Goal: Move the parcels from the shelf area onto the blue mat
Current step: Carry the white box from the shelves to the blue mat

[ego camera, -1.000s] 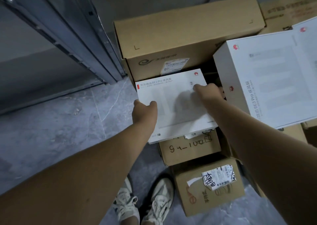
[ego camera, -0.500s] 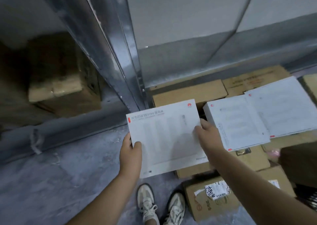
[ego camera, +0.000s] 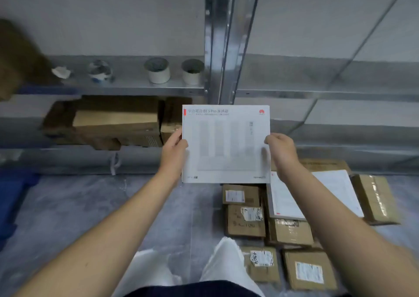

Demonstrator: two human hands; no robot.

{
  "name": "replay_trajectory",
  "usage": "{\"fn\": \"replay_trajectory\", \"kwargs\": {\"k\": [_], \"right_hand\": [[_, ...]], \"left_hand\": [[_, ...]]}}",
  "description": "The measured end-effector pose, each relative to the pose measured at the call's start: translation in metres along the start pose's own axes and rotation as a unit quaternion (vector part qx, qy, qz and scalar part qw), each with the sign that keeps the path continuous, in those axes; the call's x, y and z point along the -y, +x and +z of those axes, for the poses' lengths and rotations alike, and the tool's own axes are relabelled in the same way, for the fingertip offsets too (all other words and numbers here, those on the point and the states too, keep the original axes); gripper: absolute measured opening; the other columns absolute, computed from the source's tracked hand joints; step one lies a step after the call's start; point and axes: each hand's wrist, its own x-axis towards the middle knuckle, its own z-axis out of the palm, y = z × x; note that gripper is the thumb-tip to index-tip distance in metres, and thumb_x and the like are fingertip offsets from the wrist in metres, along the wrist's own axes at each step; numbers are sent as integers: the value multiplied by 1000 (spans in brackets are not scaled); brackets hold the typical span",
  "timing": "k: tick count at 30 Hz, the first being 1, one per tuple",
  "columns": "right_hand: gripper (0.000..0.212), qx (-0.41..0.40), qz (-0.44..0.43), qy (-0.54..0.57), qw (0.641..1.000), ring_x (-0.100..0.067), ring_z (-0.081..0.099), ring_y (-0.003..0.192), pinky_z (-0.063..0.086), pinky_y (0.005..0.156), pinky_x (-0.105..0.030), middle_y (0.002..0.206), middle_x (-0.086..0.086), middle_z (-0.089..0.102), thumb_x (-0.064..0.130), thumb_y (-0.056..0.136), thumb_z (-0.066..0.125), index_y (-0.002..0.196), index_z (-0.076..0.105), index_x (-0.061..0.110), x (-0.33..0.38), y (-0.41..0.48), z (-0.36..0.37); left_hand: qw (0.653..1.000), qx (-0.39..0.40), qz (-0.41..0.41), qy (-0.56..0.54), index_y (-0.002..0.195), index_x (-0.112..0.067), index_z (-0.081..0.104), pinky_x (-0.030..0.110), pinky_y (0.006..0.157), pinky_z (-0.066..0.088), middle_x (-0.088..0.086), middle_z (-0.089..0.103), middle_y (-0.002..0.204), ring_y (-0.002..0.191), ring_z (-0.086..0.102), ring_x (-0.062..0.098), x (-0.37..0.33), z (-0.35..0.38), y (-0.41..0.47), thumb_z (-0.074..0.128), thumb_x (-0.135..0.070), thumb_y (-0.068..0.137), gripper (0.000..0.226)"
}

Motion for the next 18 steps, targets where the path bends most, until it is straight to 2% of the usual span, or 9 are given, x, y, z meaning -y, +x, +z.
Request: {"fn": "replay_trajectory", "kwargs": {"k": [2,3,5,7,9,11,13,16,18], "right_hand": [[13,30,-11,1,999,-18,32,64,35,57,-39,66,-18,42,7,82,44,71,45,0,10,-21,19],[20,42,-16,-2,999,-26,39,68,44,65,-45,83,-29,53,7,83,44,85,52,-11,14,-30,32],[31,68,-23,-13,997,-42,51,83,49,82,-51,112,-28,59,7,86,45,107,53,-14,24,-52,64],[31,97,-38,-14,995,-35,52,78,45,72,-40,114,-28,60,6,86,46,108,54,-13,36,-76,101],[32,130,-57,-11,990,-22,45,75,29,71,-31,109,-30,60,4,83,45,108,53,-14,46,-99,145],[30,160,-84,-17,983,-17,51,79,37,71,-30,96,-14,65,6,84,47,110,60,-3,58,-130,192],[36,201,-105,-7,974,-16,57,93,43,71,-30,107,0,64,6,87,49,120,61,13,72,-164,243],[35,252,-133,6,959,-15,58,95,43,65,-27,111,2,64,5,86,49,114,62,22,93,-216,319],[33,289,-145,5,946,-12,57,94,44,69,-29,107,7,63,6,86,49,108,61,28,105,-249,364]], "left_hand": [[999,-24,15,-24,113,-41,66,23,81,51,-31,68,101,94,62,-10,-9,-32,-13,40,-4,89,51],[998,-37,21,-36,115,-41,66,25,84,51,-30,68,105,98,62,-8,-12,-50,-19,40,-4,89,52],[996,-69,31,-53,117,-41,65,22,84,52,-26,66,113,104,61,-4,-16,-90,-29,41,-4,89,52],[993,-101,40,-54,120,-42,65,18,81,52,-20,63,122,105,60,-4,-19,-136,-41,41,-7,89,52],[987,-142,44,-54,128,-39,62,32,96,51,-12,58,132,113,58,6,-20,-189,-54,43,-10,90,51],[979,-189,44,-66,130,-38,61,42,103,47,-8,57,134,118,57,14,-19,-243,-71,45,-10,90,52],[969,-228,53,-73,129,-41,60,44,105,45,-4,55,133,118,56,16,-19,-295,-91,44,-9,89,54],[949,-296,62,-89,125,-48,61,39,104,44,-2,50,128,116,54,16,-16,-369,-120,41,-10,88,57],[935,-336,67,-96,108,-58,63,31,93,48,-5,50,117,106,55,11,-15,-416,-135,40,-10,87,57]]}}
